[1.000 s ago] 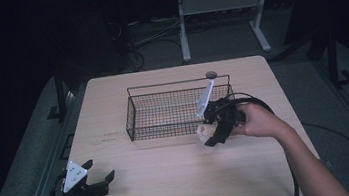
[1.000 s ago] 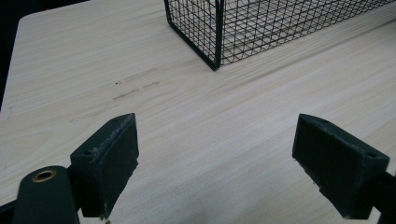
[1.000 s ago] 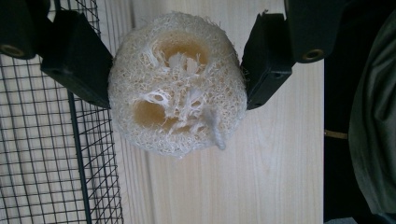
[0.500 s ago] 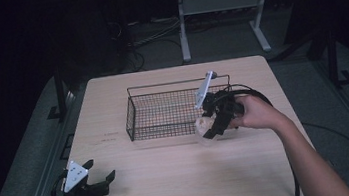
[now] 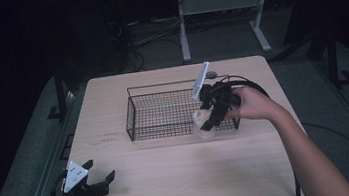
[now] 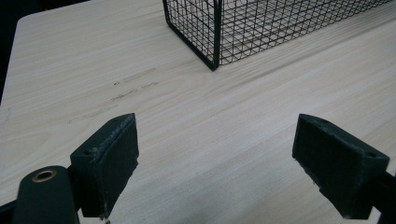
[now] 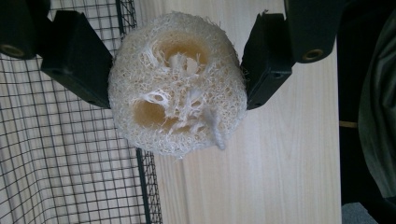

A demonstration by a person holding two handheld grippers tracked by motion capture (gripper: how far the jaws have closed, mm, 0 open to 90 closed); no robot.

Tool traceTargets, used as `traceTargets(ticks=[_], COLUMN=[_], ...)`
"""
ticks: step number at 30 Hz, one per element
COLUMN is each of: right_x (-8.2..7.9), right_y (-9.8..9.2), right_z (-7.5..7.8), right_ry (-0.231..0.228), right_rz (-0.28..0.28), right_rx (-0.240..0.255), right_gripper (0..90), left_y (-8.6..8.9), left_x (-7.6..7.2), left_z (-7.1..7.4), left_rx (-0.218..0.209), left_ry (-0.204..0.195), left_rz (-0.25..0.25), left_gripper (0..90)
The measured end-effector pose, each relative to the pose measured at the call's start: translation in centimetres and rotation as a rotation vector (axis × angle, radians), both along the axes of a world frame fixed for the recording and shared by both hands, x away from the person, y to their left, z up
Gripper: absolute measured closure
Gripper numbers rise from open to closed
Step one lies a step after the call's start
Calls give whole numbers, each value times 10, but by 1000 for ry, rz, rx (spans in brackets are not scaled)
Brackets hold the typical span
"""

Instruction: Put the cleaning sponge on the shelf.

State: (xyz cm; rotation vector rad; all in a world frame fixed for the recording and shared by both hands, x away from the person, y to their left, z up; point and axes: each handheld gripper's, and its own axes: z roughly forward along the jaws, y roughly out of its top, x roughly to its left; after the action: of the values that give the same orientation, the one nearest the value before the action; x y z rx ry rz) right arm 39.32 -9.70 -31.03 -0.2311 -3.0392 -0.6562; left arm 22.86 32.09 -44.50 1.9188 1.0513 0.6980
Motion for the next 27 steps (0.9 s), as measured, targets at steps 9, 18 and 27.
traceTargets(ticks=[9,18,27], right_x=[10,18,28], right_y=[5,9,10], right_z=[11,23,24], right_ry=[-4,-14,-19], right_rz=[-6,-1,-20], right_rx=[-5,9,7], right_gripper=[282,282,282], left_y=[-1,-1,-1], left_x=[0,1,1], left_z=[0,0,0], left_rx=[1,0,1], left_ry=[-2,-1,-1], left_rz=[-4,-7,-9], left_gripper=[137,137,137])
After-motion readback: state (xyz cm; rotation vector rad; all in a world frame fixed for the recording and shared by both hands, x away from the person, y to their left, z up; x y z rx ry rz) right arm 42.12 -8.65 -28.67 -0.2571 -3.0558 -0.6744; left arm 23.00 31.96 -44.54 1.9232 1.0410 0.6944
